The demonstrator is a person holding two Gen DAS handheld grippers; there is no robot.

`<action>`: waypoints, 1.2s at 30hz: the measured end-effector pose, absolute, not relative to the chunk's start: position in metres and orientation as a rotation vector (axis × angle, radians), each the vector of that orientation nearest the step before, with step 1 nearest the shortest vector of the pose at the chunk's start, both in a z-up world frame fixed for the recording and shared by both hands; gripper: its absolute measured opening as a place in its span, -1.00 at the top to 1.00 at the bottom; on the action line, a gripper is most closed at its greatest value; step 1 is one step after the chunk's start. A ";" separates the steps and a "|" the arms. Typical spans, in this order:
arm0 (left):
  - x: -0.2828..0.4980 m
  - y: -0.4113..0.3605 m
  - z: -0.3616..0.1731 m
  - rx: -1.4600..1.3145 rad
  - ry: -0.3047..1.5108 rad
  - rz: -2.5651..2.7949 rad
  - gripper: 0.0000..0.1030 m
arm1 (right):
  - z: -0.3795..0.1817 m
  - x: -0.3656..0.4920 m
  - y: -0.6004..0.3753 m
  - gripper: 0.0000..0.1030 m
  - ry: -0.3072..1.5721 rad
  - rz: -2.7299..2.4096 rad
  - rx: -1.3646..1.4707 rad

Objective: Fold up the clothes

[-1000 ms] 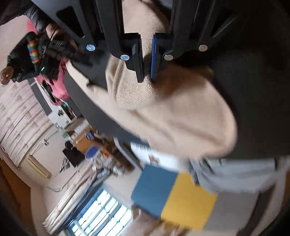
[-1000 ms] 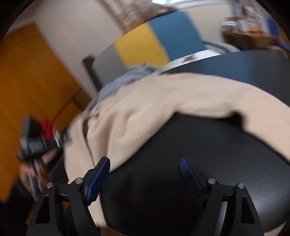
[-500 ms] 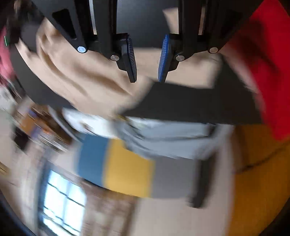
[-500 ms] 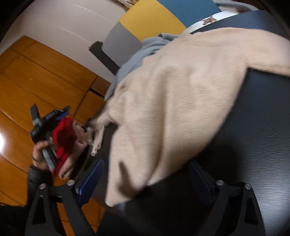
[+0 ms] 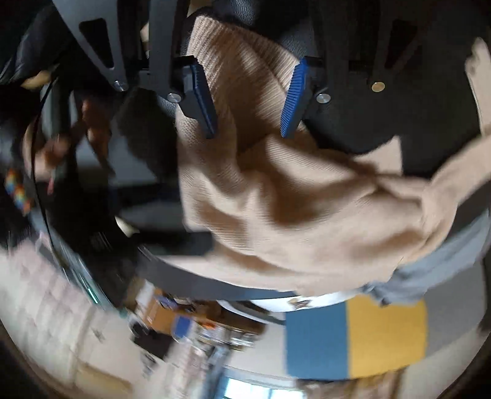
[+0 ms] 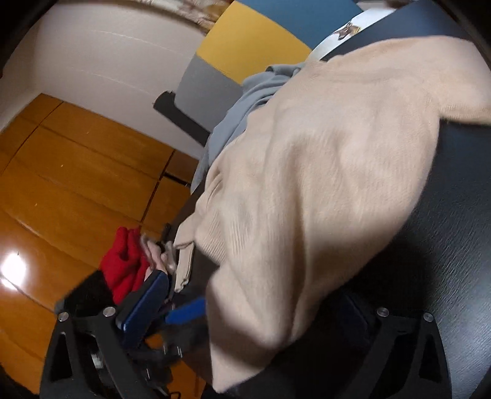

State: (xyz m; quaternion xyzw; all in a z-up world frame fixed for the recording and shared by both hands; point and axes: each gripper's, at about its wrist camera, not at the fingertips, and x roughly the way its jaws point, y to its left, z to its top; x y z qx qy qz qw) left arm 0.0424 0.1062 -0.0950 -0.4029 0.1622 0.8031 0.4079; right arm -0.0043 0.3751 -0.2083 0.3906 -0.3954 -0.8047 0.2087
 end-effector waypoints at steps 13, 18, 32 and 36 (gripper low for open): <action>0.048 0.133 -0.108 -0.949 0.544 2.118 -0.07 | -0.193 -0.055 0.369 -1.00 -1.227 -2.166 1.064; 0.062 0.139 -0.090 -0.871 0.511 2.141 -0.09 | -0.188 -0.059 0.364 -1.00 -1.258 -2.115 1.033; -0.018 0.163 -0.103 -1.049 0.492 2.256 0.46 | -0.155 -0.120 0.358 -1.00 -1.273 -1.768 1.015; -0.051 0.129 -0.075 -1.072 0.090 2.139 0.53 | -0.160 -0.104 0.378 -1.00 -1.299 -1.813 0.942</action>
